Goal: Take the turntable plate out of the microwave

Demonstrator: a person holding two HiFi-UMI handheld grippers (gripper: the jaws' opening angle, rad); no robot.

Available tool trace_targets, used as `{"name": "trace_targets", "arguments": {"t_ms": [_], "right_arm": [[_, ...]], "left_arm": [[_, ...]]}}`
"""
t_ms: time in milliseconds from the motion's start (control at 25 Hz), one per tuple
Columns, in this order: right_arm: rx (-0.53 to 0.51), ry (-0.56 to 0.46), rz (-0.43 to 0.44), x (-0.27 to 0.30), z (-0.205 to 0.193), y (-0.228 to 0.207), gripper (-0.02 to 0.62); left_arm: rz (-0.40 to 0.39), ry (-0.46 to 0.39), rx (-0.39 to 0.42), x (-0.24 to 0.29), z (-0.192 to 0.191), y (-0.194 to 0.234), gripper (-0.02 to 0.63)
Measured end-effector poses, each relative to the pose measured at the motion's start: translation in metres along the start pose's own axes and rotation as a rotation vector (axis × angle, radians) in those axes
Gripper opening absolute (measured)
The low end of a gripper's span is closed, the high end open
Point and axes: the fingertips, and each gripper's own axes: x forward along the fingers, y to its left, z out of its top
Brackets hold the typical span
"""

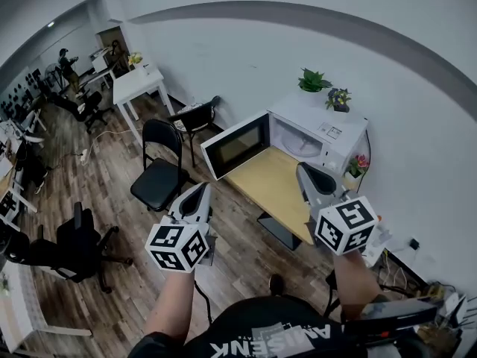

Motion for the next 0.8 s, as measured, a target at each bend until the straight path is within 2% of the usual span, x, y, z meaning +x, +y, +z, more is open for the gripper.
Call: {"name": "trace_targets", "arguments": {"t_ms": [440, 680, 800], "right_arm": [[0.030, 0.012, -0.057, 0.038, -0.010, -0.101, 0.005], [0.045, 0.008, -0.077, 0.052, -0.015, -0.140, 0.005], [0.028, 0.019, -0.075, 0.055, -0.017, -0.155, 0.005]], "left_arm": [[-0.039, 0.010, 0.022, 0.110, 0.004, -0.005, 0.002], [-0.098, -0.026, -0.030, 0.164, 0.011, -0.015, 0.002], [-0.123, -0.031, -0.031, 0.186, 0.013, -0.022, 0.002]]}}
